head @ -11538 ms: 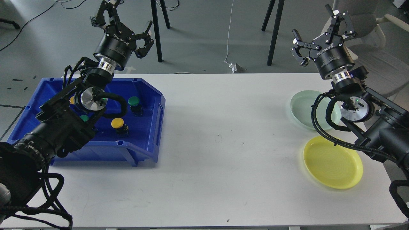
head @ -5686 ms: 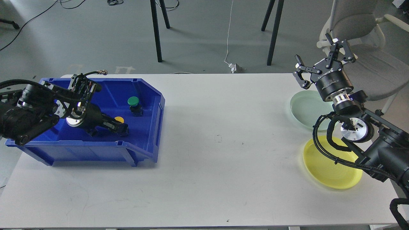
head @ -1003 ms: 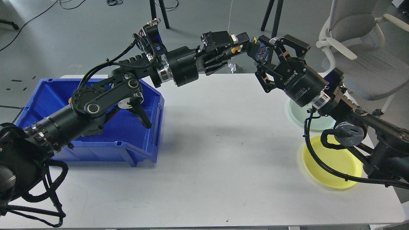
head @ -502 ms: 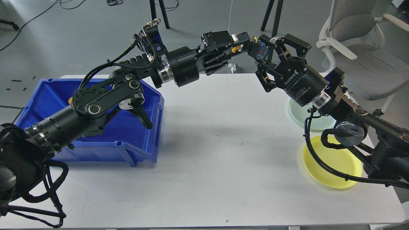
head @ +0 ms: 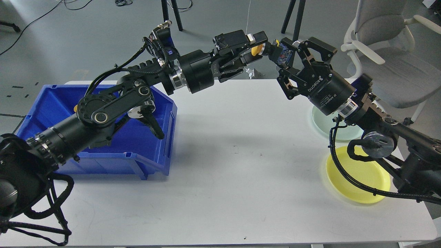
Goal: Pass button and place on color plate
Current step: 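Carry the yellow button with the right gripper over the yellow plate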
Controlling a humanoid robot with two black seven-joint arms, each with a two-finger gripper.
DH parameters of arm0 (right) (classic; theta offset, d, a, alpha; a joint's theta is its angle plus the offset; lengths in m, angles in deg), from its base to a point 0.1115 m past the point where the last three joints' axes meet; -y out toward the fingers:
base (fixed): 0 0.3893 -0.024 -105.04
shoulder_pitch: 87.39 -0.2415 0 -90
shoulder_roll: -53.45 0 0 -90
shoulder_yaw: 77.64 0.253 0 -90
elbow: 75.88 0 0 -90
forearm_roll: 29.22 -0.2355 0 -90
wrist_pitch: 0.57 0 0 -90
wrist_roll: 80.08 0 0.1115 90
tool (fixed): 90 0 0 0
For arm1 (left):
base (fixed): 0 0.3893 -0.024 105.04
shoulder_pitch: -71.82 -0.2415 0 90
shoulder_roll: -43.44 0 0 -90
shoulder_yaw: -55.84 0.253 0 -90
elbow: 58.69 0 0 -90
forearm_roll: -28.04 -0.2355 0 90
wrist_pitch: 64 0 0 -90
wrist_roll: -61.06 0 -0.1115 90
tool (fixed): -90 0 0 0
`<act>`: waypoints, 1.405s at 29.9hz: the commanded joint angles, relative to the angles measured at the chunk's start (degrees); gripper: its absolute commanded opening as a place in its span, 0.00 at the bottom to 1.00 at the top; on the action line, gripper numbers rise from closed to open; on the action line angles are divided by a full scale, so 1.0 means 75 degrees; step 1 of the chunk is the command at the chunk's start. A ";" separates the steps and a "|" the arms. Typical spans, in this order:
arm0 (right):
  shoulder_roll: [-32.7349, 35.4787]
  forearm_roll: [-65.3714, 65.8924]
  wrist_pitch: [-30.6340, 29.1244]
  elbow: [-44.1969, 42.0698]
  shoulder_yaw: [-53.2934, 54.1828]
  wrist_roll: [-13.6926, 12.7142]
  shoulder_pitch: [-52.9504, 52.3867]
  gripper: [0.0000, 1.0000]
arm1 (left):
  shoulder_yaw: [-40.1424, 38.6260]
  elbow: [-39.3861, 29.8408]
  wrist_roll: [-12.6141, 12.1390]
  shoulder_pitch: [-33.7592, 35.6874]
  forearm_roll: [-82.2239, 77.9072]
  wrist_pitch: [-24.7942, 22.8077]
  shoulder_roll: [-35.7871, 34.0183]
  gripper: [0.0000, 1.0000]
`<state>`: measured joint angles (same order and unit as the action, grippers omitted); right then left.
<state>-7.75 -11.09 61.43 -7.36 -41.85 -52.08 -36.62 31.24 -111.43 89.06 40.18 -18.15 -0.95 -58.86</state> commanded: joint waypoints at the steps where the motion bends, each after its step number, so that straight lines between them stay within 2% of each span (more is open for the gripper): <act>1: 0.0214 -0.0003 0.0000 0.0005 0.0184 -0.0001 0.0133 0.18 | -0.0014 0.0000 0.0000 0.0000 0.0054 -0.0017 0.0000 0.79; 10: 0.0776 0.0020 0.0000 -0.0030 0.1145 -0.0001 0.1339 0.18 | -0.0014 0.0012 0.0000 -0.0012 0.0207 -0.0017 -0.0012 0.83; 23: 0.2768 0.0500 0.0000 -0.0112 0.1778 -0.0001 0.3788 0.19 | -0.0014 0.0012 0.0000 -0.0047 0.0207 -0.0017 0.0000 0.84; 27: 0.3062 0.0700 0.0030 -0.0136 0.1778 -0.0001 0.4351 0.19 | -0.0014 0.0012 0.0000 -0.0047 0.0218 -0.0017 -0.0012 0.85; 31: 0.3297 0.1120 0.0697 -0.0148 0.1767 -0.0001 0.4691 0.19 | -0.0014 0.0012 0.0000 -0.0047 0.0253 -0.0017 -0.0012 0.85; 42: 0.3578 0.4049 0.2993 -0.0136 0.1404 -0.0001 0.4797 0.18 | -0.0014 0.0012 0.0000 -0.0047 0.0312 -0.0017 -0.0012 0.85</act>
<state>18.95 13.19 79.75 -8.42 -29.82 -52.08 -0.62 31.13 -111.34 89.06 39.83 -15.83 -1.15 -58.95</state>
